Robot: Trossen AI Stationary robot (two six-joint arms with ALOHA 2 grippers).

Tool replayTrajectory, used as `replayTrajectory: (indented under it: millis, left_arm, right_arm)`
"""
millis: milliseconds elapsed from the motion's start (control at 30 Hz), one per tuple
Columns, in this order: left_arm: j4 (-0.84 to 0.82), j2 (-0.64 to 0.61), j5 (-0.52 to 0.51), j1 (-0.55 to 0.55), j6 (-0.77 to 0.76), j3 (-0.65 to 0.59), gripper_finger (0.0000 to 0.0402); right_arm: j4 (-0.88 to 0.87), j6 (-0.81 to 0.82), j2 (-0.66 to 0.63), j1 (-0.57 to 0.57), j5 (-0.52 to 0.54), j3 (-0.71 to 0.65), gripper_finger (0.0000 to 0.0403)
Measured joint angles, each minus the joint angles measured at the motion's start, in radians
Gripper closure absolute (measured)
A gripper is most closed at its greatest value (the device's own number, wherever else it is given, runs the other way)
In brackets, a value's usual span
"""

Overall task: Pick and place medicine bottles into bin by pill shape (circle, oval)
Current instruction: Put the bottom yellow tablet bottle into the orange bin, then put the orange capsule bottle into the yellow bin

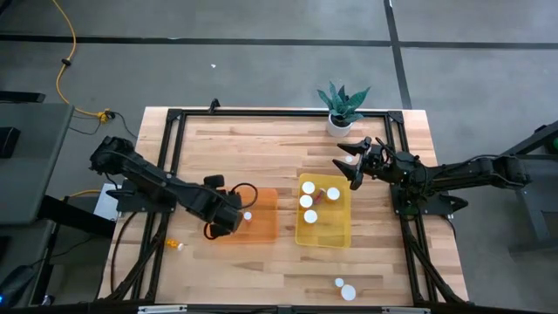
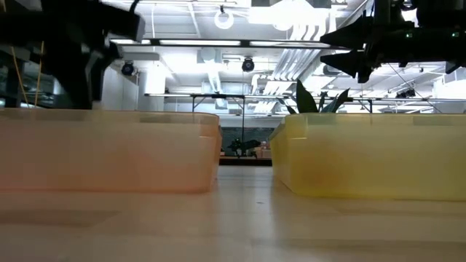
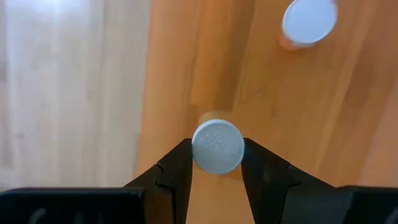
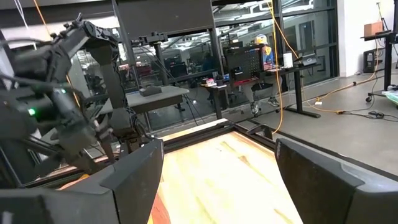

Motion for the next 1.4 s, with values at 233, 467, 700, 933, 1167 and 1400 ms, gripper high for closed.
replayTrajectory:
  millis: [233, 467, 700, 933, 1167, 1400]
  left_arm:
    - [0.215, 0.000, 0.119, 0.002, 0.015, -0.094, 0.0293]
    - [0.218, 0.000, 0.126, 0.002, -0.004, -0.096, 0.0292]
    - [0.216, 0.000, 0.132, 0.002, 0.013, -0.096, 0.0254]
    - [0.085, 0.000, 0.120, 0.005, 0.050, 0.005, 0.0199]
    - [0.059, -0.083, -0.149, -0.010, 0.131, 0.188, 0.0182]
    - [0.575, -0.299, -0.334, -0.052, 0.320, 0.009, 0.0181]
  right_arm:
    - [0.000, 0.000, 0.000, 0.000, 0.000, 0.000, 0.0102]
    - [0.000, 0.000, 0.000, 0.000, 0.000, 0.000, 0.0102]
    - [0.000, 0.000, 0.000, 0.000, 0.000, 0.000, 0.0102]
    - [0.000, 0.000, 0.000, 0.000, 0.000, 0.000, 0.0102]
    - [-0.001, 0.000, 0.000, 0.000, 0.000, 0.000, 0.0102]
    - [-0.015, 0.000, 0.000, 0.000, -0.001, 0.000, 0.0102]
